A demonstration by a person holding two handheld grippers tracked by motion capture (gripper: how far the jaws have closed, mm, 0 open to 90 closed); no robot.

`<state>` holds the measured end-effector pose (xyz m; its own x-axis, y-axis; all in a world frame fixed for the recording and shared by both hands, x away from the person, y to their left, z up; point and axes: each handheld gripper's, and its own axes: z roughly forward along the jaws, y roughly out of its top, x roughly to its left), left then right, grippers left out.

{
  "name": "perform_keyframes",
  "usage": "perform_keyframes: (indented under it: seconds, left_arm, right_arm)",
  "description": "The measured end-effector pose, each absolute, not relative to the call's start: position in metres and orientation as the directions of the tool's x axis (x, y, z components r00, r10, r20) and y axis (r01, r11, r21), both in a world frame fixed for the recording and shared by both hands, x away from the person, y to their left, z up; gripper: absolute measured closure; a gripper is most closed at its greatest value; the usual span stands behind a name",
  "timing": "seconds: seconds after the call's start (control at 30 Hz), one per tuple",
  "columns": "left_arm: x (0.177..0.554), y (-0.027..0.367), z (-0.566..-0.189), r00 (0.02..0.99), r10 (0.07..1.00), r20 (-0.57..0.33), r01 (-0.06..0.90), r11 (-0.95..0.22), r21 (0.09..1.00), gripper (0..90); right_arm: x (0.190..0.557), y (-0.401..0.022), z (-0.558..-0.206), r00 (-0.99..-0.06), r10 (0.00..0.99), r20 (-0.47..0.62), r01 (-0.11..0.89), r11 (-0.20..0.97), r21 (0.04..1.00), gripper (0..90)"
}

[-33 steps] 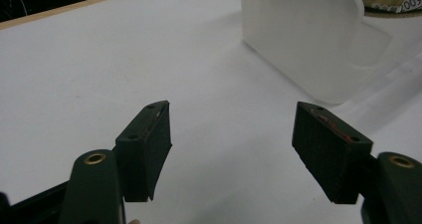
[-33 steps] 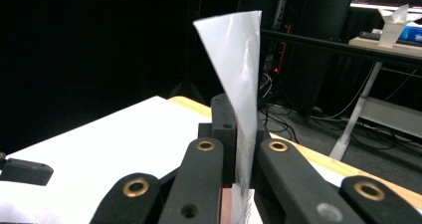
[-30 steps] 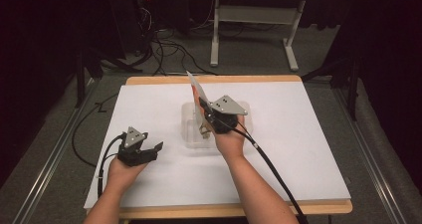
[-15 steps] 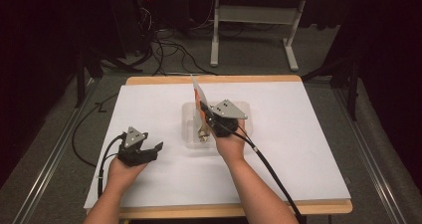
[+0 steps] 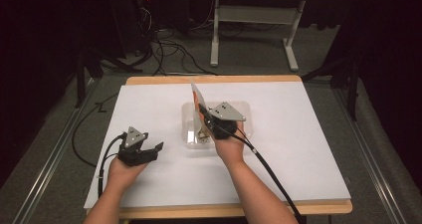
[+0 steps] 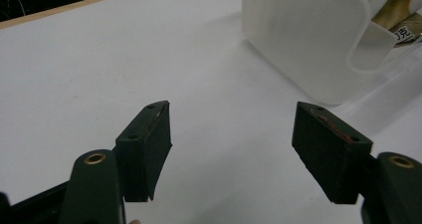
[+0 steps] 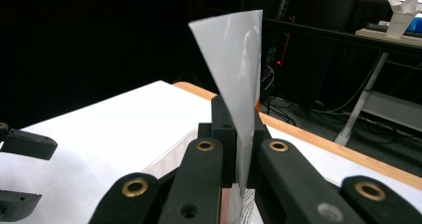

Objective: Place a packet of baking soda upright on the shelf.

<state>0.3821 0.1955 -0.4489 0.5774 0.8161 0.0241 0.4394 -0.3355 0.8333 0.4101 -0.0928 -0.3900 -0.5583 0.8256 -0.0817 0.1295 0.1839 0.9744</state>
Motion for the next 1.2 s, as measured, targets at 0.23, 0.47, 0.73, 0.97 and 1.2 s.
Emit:
perform_keyframes:
  seconds: [0.23, 0.47, 0.73, 0.97, 1.2]
  left_arm:
    - [0.382, 0.195, -0.449, 0.576, 0.817, 0.025, 0.438, -0.334, 0.834, 32.0]
    - [0.382, 0.195, -0.449, 0.577, 0.816, 0.025, 0.438, -0.335, 0.834, 32.0]
    - [0.382, 0.195, -0.449, 0.576, 0.817, 0.024, 0.438, -0.334, 0.834, 32.1]
    - [0.383, 0.195, -0.449, 0.577, 0.817, 0.023, 0.438, -0.333, 0.835, 32.1]
    - [0.383, 0.195, -0.449, 0.578, 0.815, 0.023, 0.439, -0.335, 0.834, 32.1]
  right_arm:
    - [0.411, -0.093, -0.391, -0.557, 0.826, -0.081, 0.133, 0.185, 0.974, 90.0]
    - [0.41, -0.091, -0.393, -0.559, 0.825, -0.078, 0.14, 0.186, 0.972, 90.0]
    - [0.409, -0.09, -0.397, -0.561, 0.824, -0.073, 0.147, 0.186, 0.971, 90.0]
    - [0.406, -0.091, -0.402, -0.562, 0.825, -0.058, 0.168, 0.183, 0.969, 90.0]
    - [0.403, -0.091, -0.407, -0.569, 0.82, -0.064, 0.175, 0.196, 0.965, 89.9]
